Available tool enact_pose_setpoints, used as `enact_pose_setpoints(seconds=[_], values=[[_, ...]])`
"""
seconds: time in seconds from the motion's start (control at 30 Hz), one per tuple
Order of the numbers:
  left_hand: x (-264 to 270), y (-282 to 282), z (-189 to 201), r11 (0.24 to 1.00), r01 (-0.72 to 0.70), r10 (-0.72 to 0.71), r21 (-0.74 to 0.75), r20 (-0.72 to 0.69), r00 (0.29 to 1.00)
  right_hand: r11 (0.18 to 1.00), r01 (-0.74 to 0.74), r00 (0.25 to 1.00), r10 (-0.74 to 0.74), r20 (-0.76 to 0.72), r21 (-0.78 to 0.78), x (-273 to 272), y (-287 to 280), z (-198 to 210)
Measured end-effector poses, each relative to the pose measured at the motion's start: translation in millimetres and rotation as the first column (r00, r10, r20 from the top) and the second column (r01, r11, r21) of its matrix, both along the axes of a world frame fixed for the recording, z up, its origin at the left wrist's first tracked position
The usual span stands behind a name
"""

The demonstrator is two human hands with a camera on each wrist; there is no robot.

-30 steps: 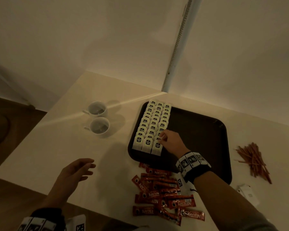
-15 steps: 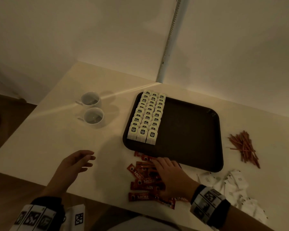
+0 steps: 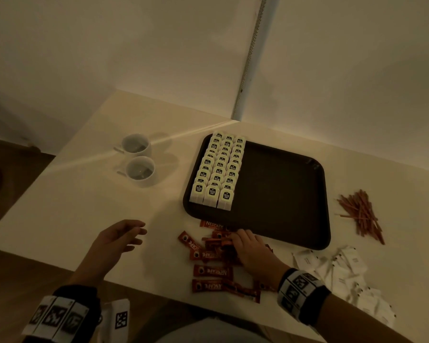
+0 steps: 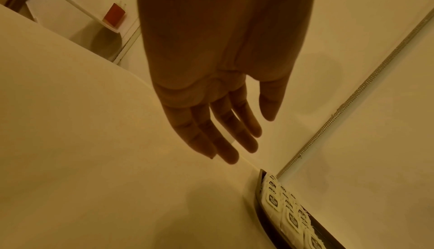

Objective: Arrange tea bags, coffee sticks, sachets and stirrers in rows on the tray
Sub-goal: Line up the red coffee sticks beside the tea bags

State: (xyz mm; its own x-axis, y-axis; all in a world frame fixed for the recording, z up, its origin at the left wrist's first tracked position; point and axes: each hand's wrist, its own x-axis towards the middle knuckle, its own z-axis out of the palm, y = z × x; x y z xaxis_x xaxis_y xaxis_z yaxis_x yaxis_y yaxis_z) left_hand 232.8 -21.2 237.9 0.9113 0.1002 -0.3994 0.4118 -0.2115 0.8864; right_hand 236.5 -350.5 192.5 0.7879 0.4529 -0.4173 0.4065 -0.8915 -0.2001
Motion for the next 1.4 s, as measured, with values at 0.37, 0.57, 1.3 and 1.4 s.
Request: enact_pose_setpoints(seconds=[0.37,0.57,1.3,1.4], values=[[21,-10,7,0.999,0.04,-0.04,-0.004,0.053,0.998,0.993,0.031,0.997,-0.024,-0.069,0.116,20,-3,35],[39,-31,17,0.994,0.109,-0.107,-0.015,0.102,0.989,0.972,0.122,0.981,-0.087,-0.174,0.2,35,6,55],[156,-173,97,0.584,0.128,0.128,-0.802,0.246,0.961,0.443,0.512,0.858,-0.311,-0.409,0.736,124,4,163],[170,-169,101,0.677,0.067,0.137,-0.732,0.215,0.967,0.379,0.533,0.833,-0.392,-0.39,0.757,134,-2,171]])
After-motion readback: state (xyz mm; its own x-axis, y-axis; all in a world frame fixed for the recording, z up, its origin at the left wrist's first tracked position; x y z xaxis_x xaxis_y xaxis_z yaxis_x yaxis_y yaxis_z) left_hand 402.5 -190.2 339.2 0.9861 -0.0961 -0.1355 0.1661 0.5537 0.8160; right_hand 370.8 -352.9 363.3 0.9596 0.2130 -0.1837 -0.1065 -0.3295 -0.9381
